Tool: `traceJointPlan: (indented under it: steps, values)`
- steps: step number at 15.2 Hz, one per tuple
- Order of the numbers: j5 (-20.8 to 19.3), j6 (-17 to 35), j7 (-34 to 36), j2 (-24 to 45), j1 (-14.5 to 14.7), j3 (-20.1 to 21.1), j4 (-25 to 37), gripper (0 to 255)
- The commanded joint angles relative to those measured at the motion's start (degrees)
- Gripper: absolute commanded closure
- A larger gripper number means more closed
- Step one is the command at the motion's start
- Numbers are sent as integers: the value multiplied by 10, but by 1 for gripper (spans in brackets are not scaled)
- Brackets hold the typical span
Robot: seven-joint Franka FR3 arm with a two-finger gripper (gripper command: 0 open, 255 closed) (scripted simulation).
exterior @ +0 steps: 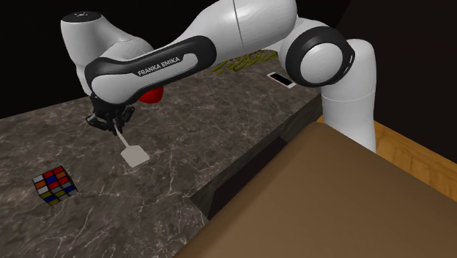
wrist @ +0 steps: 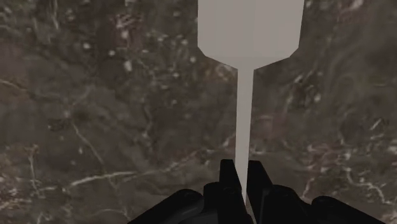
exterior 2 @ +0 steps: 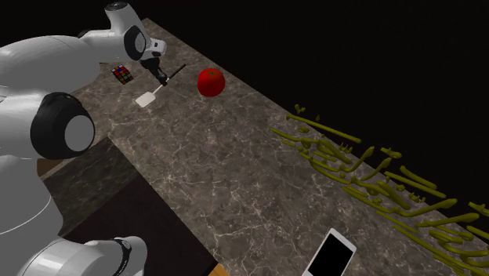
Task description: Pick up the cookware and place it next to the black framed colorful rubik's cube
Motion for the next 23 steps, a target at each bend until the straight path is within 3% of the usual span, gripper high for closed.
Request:
traceJointPlan:
  steps: [1,6,7,12,16,23]
  values:
    - [0,1,0,2,0,0,1,255]
    - [0,1,0,2,0,0,1,255]
    - [0,1,0,2,0,0,1,0]
    - [0,1,0,2,0,0,1,0]
    - [7,-56,-4,-26,1,4,31,0]
    - [7,-56,-4,-26,1,4,31,0]
